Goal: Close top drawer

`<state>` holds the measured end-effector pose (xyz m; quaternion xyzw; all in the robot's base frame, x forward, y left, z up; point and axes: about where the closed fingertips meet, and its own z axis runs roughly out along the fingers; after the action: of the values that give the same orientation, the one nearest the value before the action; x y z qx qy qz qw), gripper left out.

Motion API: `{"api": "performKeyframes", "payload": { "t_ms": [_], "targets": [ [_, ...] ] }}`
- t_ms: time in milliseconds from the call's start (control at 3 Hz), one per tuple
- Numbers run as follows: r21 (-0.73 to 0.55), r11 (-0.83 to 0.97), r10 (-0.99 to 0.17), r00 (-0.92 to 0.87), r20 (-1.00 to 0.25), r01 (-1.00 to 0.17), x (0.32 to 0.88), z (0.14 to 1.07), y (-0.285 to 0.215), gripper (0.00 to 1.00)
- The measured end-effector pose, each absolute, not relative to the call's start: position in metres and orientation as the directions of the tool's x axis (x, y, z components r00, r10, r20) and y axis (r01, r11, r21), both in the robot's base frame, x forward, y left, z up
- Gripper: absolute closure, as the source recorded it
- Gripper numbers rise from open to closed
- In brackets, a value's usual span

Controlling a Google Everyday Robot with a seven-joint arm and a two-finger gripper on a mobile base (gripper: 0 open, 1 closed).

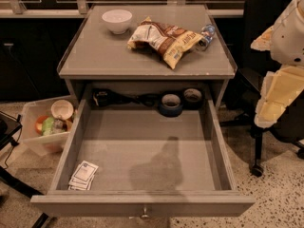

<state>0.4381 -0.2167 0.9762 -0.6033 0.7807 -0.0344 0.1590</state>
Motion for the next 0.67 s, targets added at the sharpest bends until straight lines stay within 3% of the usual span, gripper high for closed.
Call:
{"api": "performKeyframes", "payload": {
  "t_ms": [667],
  "targets": [
    [-0.239,0.275,-0.94,-0.208,-0.272,-0.931,0.435,0.9707,-0.214,0.0]
  ]
}}
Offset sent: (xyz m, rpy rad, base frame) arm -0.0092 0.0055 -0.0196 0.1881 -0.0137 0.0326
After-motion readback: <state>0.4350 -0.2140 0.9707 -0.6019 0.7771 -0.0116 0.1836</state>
